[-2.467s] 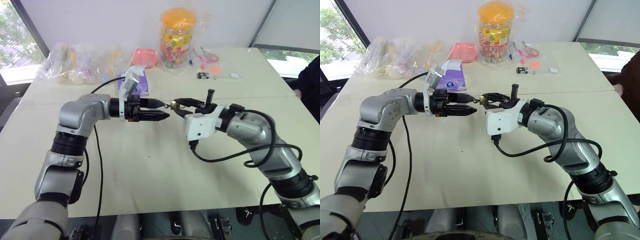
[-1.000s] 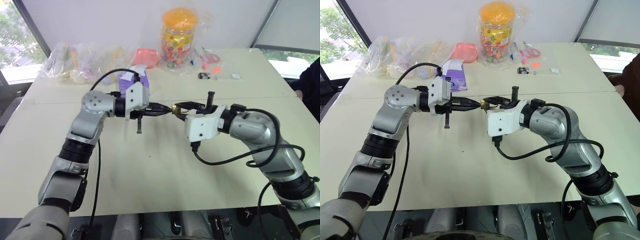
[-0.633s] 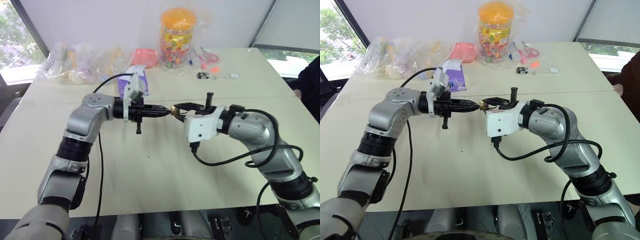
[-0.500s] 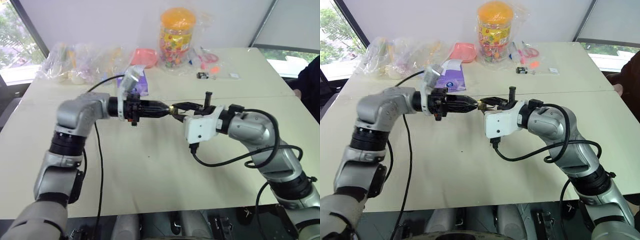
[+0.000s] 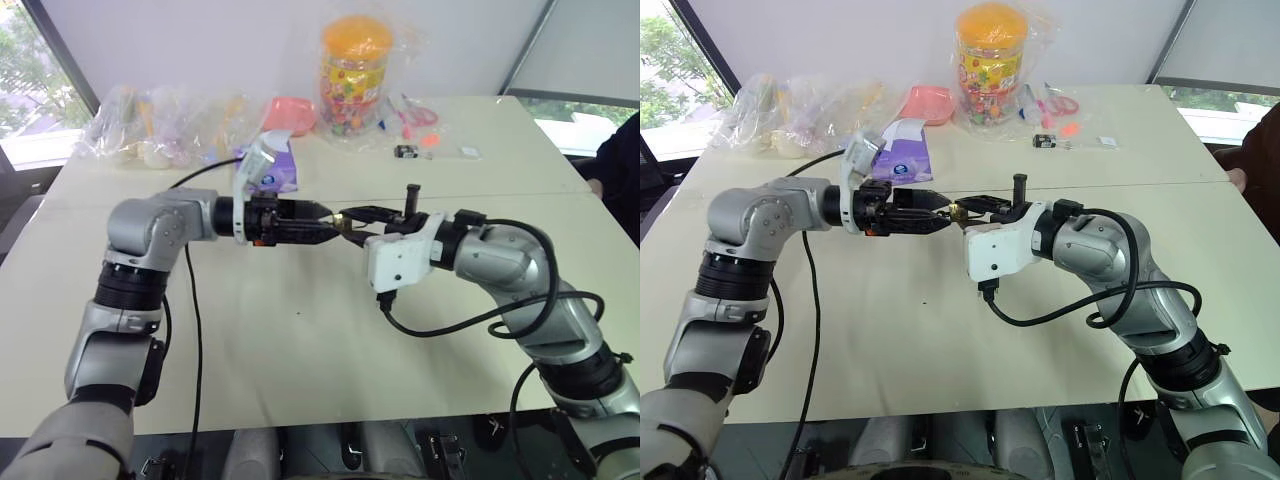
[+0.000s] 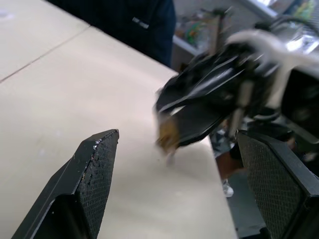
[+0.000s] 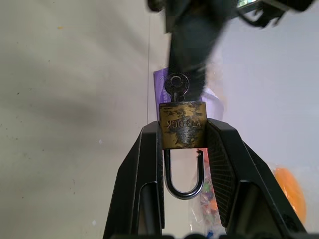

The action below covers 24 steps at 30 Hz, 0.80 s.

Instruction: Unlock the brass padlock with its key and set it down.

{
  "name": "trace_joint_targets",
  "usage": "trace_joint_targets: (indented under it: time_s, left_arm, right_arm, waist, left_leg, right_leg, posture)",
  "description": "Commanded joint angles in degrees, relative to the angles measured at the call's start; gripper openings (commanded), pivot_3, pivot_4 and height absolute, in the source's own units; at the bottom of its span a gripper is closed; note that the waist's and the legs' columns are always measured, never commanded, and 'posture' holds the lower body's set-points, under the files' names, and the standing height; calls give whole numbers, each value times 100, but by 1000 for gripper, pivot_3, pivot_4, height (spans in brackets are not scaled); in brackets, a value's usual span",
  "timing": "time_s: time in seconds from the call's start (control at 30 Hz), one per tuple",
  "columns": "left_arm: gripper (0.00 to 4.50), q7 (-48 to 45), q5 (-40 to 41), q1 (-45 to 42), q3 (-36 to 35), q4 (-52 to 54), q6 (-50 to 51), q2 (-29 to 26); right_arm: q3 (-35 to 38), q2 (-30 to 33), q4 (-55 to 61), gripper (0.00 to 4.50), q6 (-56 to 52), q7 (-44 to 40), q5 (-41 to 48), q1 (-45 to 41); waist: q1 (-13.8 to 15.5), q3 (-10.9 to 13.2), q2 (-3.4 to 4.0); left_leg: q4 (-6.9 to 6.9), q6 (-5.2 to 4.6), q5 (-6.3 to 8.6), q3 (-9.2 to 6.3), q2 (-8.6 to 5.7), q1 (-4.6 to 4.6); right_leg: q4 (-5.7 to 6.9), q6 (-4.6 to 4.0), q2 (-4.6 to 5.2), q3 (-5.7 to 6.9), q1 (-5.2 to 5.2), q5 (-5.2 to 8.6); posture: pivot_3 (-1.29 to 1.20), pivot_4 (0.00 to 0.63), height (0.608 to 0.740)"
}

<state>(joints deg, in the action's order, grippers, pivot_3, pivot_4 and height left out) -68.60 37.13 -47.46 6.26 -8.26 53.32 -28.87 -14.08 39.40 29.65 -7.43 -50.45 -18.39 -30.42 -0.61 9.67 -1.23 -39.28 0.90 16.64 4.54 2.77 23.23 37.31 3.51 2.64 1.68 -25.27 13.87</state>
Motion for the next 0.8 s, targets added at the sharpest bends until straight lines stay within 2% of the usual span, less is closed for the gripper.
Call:
trace_joint_targets:
  time_s: [0.03, 0.3, 0.43, 0.53, 0.8]
  left_arm:
    - [3917, -9, -163, -43, 41, -107, -310, 102]
    - [3917, 140, 61, -238, -278, -271, -222, 413]
    - [2835, 186, 158, -264, -406, -239, -85, 458]
    - [1502, 220, 282, -294, -514, -234, 39, 448]
    - [1502, 154, 369, -249, -567, -167, 218, 319]
  right_arm:
    - [69, -54, 212, 652, 25, 45, 33, -173]
    - [73, -35, 237, 652, -9, 13, 31, -183]
    - [75, -17, 282, 652, -44, 9, 32, -154]
    - [79, -14, 303, 652, -69, 2, 23, -134]
    - [93, -3, 324, 652, -95, -23, 7, -99]
  waist:
    - [3, 0, 0]
    - [-6, 0, 0]
    - [-2, 0, 0]
    - [-2, 0, 0]
    - [-2, 0, 0]
  left_leg:
    - [0, 0, 0, 0, 0, 0]
    - [0, 0, 0, 0, -1, 1]
    - [0, 0, 0, -1, 0, 1]
    - [0, 0, 0, -1, 0, 1]
    - [0, 0, 0, 0, -1, 1]
  right_leg:
    - [0, 0, 0, 0, 0, 0]
    - [0, 0, 0, 0, 0, 0]
    - [0, 0, 0, 0, 0, 0]
    - [0, 0, 0, 0, 0, 0]
    - [0, 0, 1, -1, 0, 0]
  posture:
    - [0, 150, 740]
    - [0, 150, 740]
    - [0, 150, 740]
    - [0, 150, 740]
    - [0, 150, 740]
